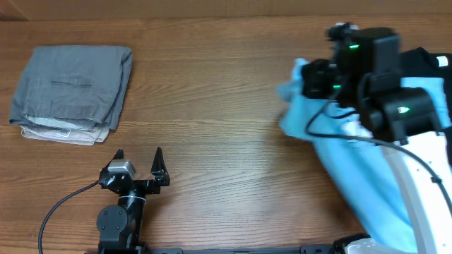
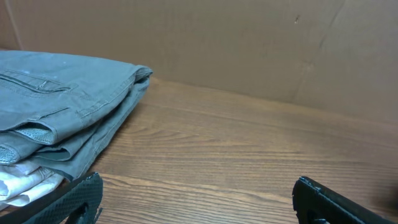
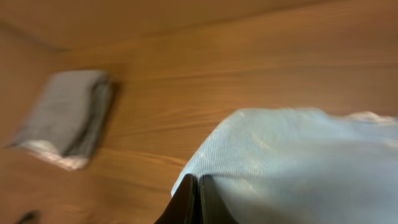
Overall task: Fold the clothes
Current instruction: 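Drag the blue T-shirt leftward toward table center with the right gripper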
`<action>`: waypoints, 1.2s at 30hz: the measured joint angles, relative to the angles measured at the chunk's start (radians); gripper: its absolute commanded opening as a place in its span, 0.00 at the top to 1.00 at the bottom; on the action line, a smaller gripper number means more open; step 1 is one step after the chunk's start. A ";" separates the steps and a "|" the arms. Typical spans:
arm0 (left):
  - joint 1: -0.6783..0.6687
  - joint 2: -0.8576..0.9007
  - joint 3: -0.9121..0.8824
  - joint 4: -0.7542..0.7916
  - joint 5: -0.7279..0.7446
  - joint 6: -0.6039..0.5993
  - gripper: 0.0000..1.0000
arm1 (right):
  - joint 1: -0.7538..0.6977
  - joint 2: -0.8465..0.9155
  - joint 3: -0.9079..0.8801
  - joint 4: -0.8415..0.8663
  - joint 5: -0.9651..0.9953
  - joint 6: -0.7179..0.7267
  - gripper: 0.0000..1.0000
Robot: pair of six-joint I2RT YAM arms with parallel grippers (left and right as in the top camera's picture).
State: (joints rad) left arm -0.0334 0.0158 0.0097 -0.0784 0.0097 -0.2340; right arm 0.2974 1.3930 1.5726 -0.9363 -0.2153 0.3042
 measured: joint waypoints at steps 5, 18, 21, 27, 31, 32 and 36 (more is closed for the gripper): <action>0.000 0.000 0.000 0.000 0.000 0.000 0.00 | 0.171 0.126 0.016 0.152 -0.014 0.070 0.96; 0.000 0.000 0.000 0.000 0.000 0.000 0.00 | 0.387 0.576 0.017 0.441 -0.020 0.111 0.96; 0.000 0.000 0.000 0.000 0.000 0.000 0.00 | 0.391 0.589 0.017 0.446 -0.021 0.109 0.79; 0.000 0.000 0.000 0.000 0.000 0.000 0.00 | 0.390 0.587 0.017 0.479 -0.037 0.069 0.40; 0.000 0.000 0.000 0.000 0.000 0.000 0.00 | 0.389 0.569 0.017 0.476 -0.043 0.037 0.37; 0.000 0.000 0.000 0.000 0.000 0.000 0.00 | 0.387 0.556 0.017 0.471 -0.043 0.035 0.37; 0.000 0.000 0.000 0.000 0.000 0.000 0.00 | 0.348 0.469 0.017 0.364 -0.050 0.027 0.35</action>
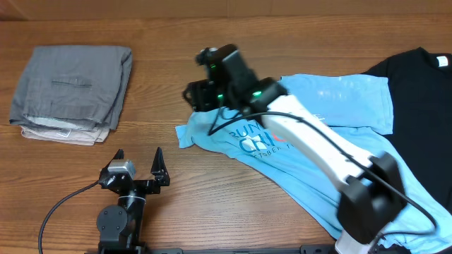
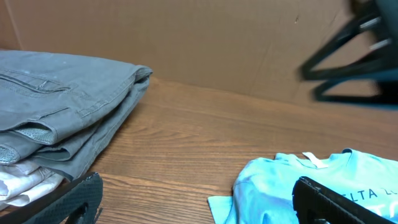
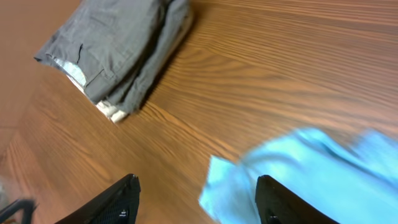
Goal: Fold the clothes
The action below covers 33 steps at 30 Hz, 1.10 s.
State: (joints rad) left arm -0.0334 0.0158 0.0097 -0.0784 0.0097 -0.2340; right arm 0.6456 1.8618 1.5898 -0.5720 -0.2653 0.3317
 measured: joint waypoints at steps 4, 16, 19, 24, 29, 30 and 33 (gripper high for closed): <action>0.000 0.000 0.000 0.000 0.000 0.000 0.00 | -0.110 -0.120 0.001 -0.171 0.000 -0.005 0.24; 0.000 0.000 0.000 0.000 0.000 0.000 0.00 | -0.485 -0.336 0.006 -0.634 0.010 -0.058 0.00; 0.000 0.000 0.000 0.000 0.000 0.000 0.00 | -0.565 -0.337 0.006 -0.729 0.033 -0.072 0.00; 0.000 0.000 0.000 0.000 0.000 0.000 0.00 | -0.658 -0.337 0.006 -0.834 0.068 -0.083 0.00; 0.000 0.000 0.000 0.000 0.000 0.000 0.00 | -0.698 -0.337 0.006 -0.909 0.115 -0.088 0.00; 0.000 0.000 0.000 0.000 0.000 0.000 0.00 | -0.703 -0.337 0.006 -0.925 0.127 -0.089 0.00; 0.000 0.000 0.000 0.000 0.000 0.000 0.00 | -0.710 -0.337 0.006 -0.964 0.163 -0.089 0.00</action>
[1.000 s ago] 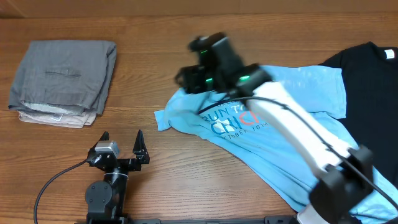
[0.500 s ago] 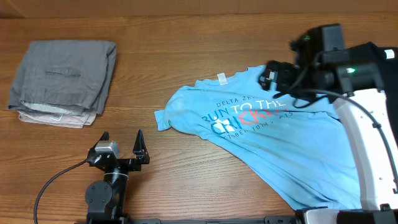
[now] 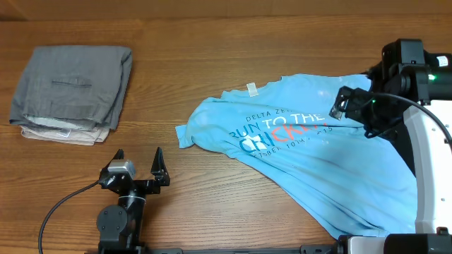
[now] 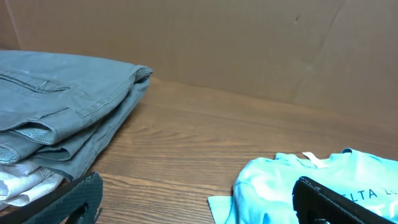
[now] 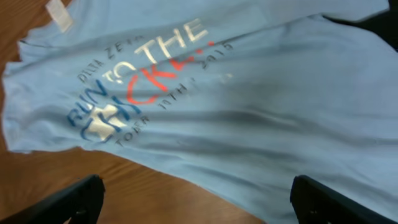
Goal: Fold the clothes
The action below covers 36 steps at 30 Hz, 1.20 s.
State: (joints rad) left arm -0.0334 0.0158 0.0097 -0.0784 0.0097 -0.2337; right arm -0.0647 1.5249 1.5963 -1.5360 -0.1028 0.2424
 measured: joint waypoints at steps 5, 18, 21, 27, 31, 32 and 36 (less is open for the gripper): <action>0.000 0.000 0.000 0.000 0.000 0.000 0.00 | -0.013 0.000 0.000 -0.061 0.054 0.013 0.00; 0.000 0.000 0.000 0.000 0.000 0.000 0.00 | -0.014 0.000 0.000 -0.095 0.081 0.016 0.00; 0.000 0.000 0.000 0.000 0.000 0.000 0.00 | -0.014 0.000 0.000 -0.095 0.082 0.017 0.00; 0.000 0.000 0.000 0.000 0.000 0.000 0.00 | -0.014 0.000 0.000 -0.096 0.082 0.019 0.00; 0.000 0.000 0.000 0.005 0.010 -0.005 0.00 | -0.014 0.000 0.000 -0.096 0.082 0.019 0.00; 0.000 0.000 -0.001 0.012 0.027 -0.008 0.00 | -0.014 0.000 0.000 -0.095 0.082 0.019 0.00; 0.000 0.000 0.008 0.024 0.149 -0.023 0.00 | -0.014 0.000 0.000 -0.095 0.082 0.019 0.00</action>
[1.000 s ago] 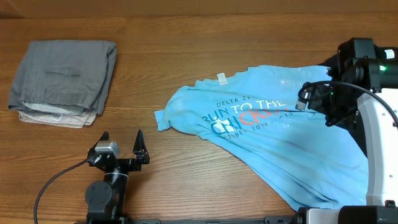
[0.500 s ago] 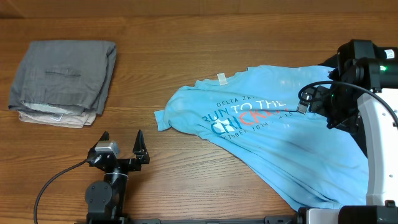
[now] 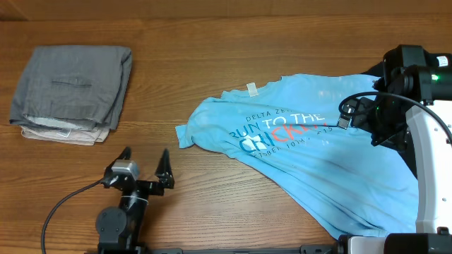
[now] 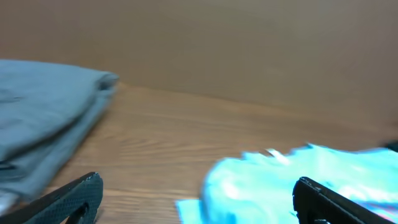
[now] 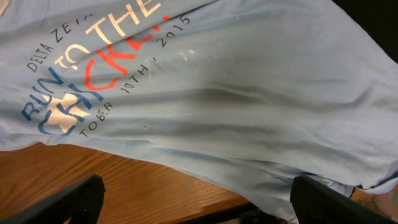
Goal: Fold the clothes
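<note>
A light blue T-shirt (image 3: pixel 304 159) with "RUN TO THE" print lies spread, rumpled, from the table's middle to the right front corner. My right gripper (image 3: pixel 361 116) hangs open above the shirt's right half; in the right wrist view (image 5: pixel 196 193) its fingers bracket the shirt's lower edge and bare wood. My left gripper (image 3: pixel 145 161) stands open near the front left. The left wrist view is blurred, with the shirt's (image 4: pixel 292 180) near end ahead of the left gripper (image 4: pixel 198 190).
A folded stack of grey trousers (image 3: pixel 70 85) over a white garment sits at the far left. Black cloth (image 5: pixel 373 28) lies under the shirt's far right side. Brown cardboard walls the table's back edge.
The left gripper has shifted slightly right and turned right; its view is now blurred. The right gripper has moved a little right over the shirt. The shirt lies as before.
My right gripper was shut on the bunched blue shirt at the right. Then it was open at the table's middle with the shirt spread out behind it. Afterwards it hung open over the shirt's right side, where it stays; the left gripper has begun to shift.
</note>
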`<action>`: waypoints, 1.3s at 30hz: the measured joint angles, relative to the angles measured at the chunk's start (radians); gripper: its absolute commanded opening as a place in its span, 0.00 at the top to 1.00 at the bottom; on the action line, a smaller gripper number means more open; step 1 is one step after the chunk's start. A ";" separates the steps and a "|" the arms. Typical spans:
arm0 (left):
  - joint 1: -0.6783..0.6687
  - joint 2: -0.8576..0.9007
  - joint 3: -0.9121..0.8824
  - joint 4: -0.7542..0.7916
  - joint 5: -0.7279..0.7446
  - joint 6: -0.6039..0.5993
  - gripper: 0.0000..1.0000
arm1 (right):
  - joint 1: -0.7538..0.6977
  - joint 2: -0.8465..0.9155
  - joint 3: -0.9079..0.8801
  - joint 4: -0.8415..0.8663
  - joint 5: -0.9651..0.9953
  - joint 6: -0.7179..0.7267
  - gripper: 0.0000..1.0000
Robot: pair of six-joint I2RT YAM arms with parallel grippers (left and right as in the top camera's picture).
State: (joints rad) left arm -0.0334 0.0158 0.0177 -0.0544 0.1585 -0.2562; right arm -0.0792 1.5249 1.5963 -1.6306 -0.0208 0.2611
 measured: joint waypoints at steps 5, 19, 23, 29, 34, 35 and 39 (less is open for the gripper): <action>0.000 0.019 0.148 -0.198 0.063 -0.010 0.00 | 0.000 0.000 0.000 0.002 0.000 0.000 0.00; -0.009 0.869 1.319 -0.882 0.087 0.106 0.00 | 0.000 0.000 0.000 0.006 0.001 0.000 0.00; -0.077 1.193 1.663 -1.062 0.065 0.183 0.00 | 0.000 0.000 0.001 0.006 0.002 0.000 0.00; -0.216 1.577 1.987 -1.180 -0.003 0.253 0.00 | 0.000 0.000 0.001 0.006 0.002 0.000 0.00; -0.307 1.807 2.018 -1.080 -0.021 0.272 0.00 | 0.000 0.000 0.001 0.005 0.002 0.000 0.00; -0.319 1.849 2.018 -1.061 -0.021 0.275 0.00 | 0.000 0.000 0.001 0.005 0.002 0.000 0.00; -0.347 1.998 2.018 -1.022 -0.021 0.287 0.37 | 0.000 0.000 0.001 0.005 0.002 0.000 0.00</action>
State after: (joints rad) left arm -0.3801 2.0136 2.0361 -1.0767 0.1375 0.0307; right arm -0.0788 1.5249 1.5970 -1.6253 -0.0189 0.2611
